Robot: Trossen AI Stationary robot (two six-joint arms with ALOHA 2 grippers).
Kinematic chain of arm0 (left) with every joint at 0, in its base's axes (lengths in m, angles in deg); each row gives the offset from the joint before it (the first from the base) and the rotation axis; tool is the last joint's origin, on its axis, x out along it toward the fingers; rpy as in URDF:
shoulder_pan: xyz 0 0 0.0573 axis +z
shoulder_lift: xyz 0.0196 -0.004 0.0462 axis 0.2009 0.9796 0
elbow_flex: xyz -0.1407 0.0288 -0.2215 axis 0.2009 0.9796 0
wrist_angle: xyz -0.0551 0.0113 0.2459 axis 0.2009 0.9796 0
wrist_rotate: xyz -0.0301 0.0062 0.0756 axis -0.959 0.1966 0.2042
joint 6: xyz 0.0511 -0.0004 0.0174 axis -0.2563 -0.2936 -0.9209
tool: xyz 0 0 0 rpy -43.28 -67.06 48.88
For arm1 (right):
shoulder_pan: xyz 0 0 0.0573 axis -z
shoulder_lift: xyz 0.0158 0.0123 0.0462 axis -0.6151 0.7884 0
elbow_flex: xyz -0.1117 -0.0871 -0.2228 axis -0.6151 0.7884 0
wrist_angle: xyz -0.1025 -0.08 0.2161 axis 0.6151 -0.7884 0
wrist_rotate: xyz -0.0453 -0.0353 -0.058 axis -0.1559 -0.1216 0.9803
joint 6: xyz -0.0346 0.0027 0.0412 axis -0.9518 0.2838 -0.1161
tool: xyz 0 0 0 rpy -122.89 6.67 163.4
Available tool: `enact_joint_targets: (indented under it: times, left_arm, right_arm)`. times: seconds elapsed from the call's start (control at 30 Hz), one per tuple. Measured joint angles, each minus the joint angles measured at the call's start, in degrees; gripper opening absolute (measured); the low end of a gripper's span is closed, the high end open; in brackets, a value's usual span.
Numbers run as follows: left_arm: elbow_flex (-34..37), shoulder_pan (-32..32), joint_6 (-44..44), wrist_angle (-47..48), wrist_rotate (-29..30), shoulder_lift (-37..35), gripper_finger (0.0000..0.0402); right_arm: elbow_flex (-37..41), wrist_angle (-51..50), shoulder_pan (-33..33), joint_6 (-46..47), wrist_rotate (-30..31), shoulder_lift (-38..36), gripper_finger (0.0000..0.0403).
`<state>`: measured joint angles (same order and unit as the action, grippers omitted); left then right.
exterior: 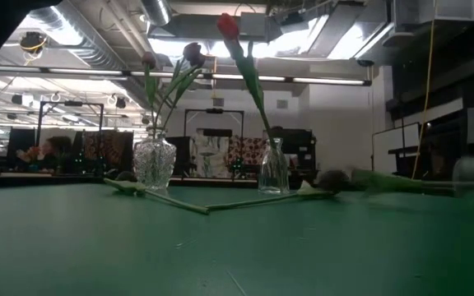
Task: Sort flowers into vase by color
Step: Adjust the bottom transparent vase
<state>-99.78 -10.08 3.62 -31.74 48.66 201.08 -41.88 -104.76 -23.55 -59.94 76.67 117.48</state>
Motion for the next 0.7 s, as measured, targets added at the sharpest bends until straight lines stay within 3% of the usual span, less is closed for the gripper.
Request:
enact_joint_targets:
  times: [0.07,0.13,0.23,0.37,0.43,0.53,0.7]
  left_arm:
    - [0.0,0.0,-6.7,-0.5,4.9,-1.2,0.0031]
    - [0.0,-0.1,-13.7,-0.4,10.2,-3.0,0.0026]
    - [-0.1,-0.1,-20.2,0.1,14.9,-5.6,0.0017]
    - [0.0,-0.5,-26.0,1.3,18.3,-10.0,0.0004]
    - [-0.1,-1.1,-26.9,1.4,19.3,-12.6,0.0002]
    - [-0.1,-2.4,-28.0,6.7,18.9,-16.8,0.0001]
    - [0.0,-5.1,-21.4,18.4,17.6,-25.1,0.0001]
  right_arm:
    - [0.0,-3.9,0.0,2.9,7.3,-0.4,0.0234]
    - [-0.1,-14.5,0.0,10.6,16.7,-0.8,0.0234]
    - [0.3,-37.2,0.1,31.5,25.2,-1.1,0.0234]
    - [3.2,-64.2,0.1,65.3,28.5,-0.5,0.0234]
    - [6.5,-69.8,0.1,78.6,27.8,-0.2,0.0234]
    - [14.5,-66.3,0.8,87.6,22.8,-1.4,0.0234]
    - [26.1,-64.4,5.9,94.4,5.9,-1.1,0.0234]
